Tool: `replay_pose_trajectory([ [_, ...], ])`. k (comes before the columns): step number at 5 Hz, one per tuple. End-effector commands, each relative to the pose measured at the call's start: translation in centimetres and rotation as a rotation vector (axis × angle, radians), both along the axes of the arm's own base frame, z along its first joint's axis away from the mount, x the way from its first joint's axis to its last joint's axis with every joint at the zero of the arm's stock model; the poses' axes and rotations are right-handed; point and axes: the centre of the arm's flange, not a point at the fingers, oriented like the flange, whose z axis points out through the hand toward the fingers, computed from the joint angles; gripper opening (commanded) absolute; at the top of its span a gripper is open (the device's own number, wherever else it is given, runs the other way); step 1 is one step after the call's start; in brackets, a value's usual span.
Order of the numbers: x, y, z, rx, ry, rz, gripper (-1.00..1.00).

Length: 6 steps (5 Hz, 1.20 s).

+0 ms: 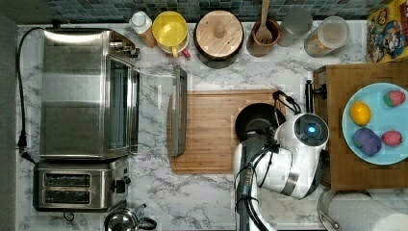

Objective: Put the bowl on the board.

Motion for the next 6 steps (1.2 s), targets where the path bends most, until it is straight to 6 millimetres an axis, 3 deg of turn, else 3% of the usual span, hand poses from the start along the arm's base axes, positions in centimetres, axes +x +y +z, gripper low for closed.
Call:
replay_pose_trajectory([
  [1, 2.13, 0.92, 2.14, -0.067, -0.052, -0.059, 0.0],
  [6, 1.34, 0.57, 2.78, -0.04, -0.068, -0.029, 0.0],
])
